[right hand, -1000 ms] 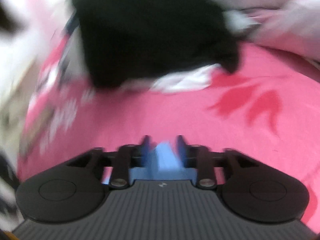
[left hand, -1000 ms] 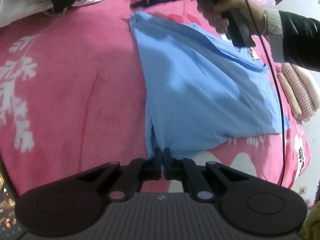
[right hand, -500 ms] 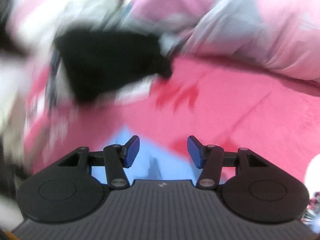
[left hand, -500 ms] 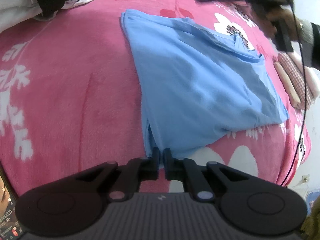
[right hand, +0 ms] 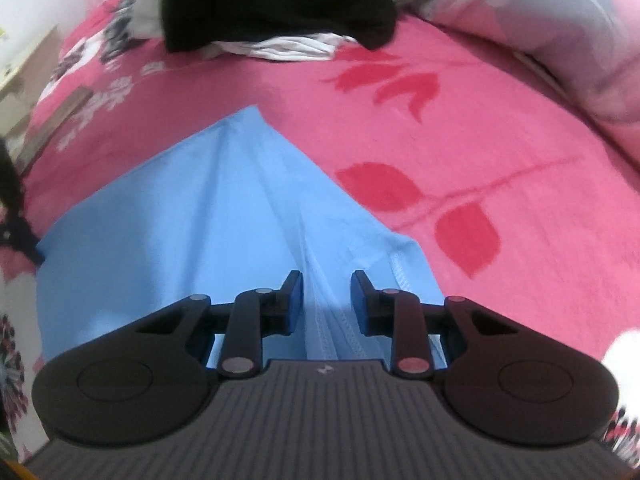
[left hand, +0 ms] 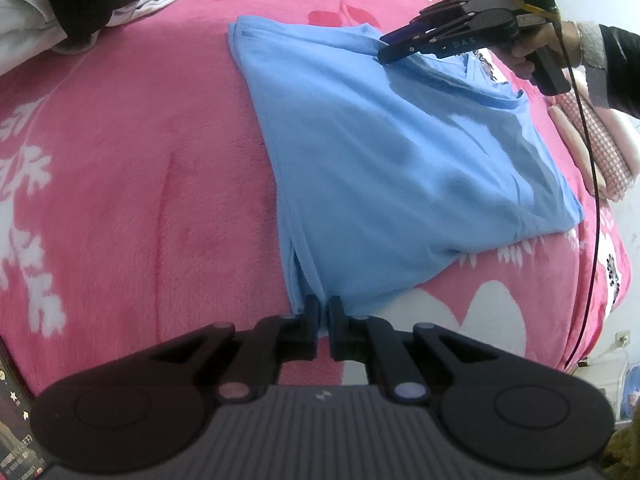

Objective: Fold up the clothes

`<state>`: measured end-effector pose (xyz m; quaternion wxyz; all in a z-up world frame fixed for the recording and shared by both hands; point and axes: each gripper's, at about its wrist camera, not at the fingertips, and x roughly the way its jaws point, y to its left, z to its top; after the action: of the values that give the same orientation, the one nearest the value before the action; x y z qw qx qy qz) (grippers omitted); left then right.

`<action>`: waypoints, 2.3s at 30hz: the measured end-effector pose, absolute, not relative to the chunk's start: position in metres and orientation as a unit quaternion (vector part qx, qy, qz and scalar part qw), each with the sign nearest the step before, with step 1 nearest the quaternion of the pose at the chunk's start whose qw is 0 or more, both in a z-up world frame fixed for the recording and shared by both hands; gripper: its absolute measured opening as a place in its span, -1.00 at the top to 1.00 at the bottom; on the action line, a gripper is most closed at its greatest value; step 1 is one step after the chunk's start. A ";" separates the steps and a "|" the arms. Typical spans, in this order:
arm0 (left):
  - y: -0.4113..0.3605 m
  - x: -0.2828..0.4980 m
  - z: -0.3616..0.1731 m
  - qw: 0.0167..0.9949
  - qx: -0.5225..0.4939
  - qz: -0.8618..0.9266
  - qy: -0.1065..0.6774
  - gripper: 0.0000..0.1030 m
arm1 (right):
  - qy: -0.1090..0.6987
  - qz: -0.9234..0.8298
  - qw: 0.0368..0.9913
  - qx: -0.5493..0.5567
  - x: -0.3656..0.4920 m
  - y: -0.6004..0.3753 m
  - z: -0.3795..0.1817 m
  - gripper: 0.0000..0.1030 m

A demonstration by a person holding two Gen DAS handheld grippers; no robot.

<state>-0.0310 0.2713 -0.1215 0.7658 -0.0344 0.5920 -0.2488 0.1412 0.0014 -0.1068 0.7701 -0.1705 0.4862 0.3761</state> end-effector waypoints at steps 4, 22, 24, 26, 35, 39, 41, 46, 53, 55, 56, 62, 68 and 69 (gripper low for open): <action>0.270 -0.030 -0.122 0.765 -0.033 -0.248 0.593 0.91 | 0.490 0.382 0.757 -0.203 0.142 0.008 -0.114 0.57; 0.267 -0.029 -0.121 0.763 -0.032 -0.241 0.599 0.90 | 0.462 0.349 0.788 -0.208 0.157 0.000 -0.099 0.99; 0.267 -0.029 -0.121 0.763 -0.032 -0.241 0.599 0.90 | 0.462 0.344 0.791 -0.205 0.159 0.000 -0.105 0.99; 0.267 -0.029 -0.121 0.763 -0.032 -0.241 0.599 0.91 | 0.460 0.339 0.795 -0.203 0.160 0.001 -0.110 0.99; 0.265 -0.029 -0.120 0.761 -0.045 -0.233 0.603 0.89 | 0.466 0.330 0.791 -0.220 0.159 0.010 -0.114 0.91; 0.265 -0.030 -0.119 0.763 -0.056 -0.229 0.602 0.85 | 0.453 0.348 0.792 -0.215 0.160 0.009 -0.086 0.73; 0.265 -0.031 -0.119 0.764 -0.060 -0.226 0.601 0.82 | 0.442 0.372 0.794 -0.190 0.164 0.014 -0.073 0.62; 0.264 -0.034 -0.120 0.769 -0.068 -0.219 0.597 0.82 | 0.428 0.449 0.772 -0.136 0.185 0.057 -0.077 0.44; 0.266 -0.037 -0.122 0.773 -0.086 -0.213 0.591 0.79 | 0.464 0.491 0.730 -0.105 0.213 0.090 -0.115 0.52; 0.266 -0.038 -0.122 0.776 -0.090 -0.210 0.587 0.80 | 0.465 0.498 0.725 -0.106 0.214 0.092 -0.117 0.97; 0.267 -0.039 -0.122 0.778 -0.092 -0.208 0.585 0.83 | 0.460 0.499 0.727 -0.107 0.214 0.092 -0.114 0.97; 0.266 -0.041 -0.123 0.783 -0.099 -0.199 0.581 0.86 | 0.421 0.509 0.744 -0.096 0.212 0.095 -0.102 0.99; 0.266 -0.040 -0.123 0.783 -0.101 -0.200 0.580 0.86 | 0.431 0.475 0.760 -0.108 0.217 0.101 -0.132 0.99; 0.266 -0.039 -0.122 0.782 -0.101 -0.200 0.581 0.86 | 0.432 0.464 0.765 -0.108 0.218 0.100 -0.137 0.99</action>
<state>-0.0390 0.2662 -0.1225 0.7825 -0.1008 0.5810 -0.2001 0.2178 0.0999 -0.1368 0.7654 -0.1078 0.4324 0.4643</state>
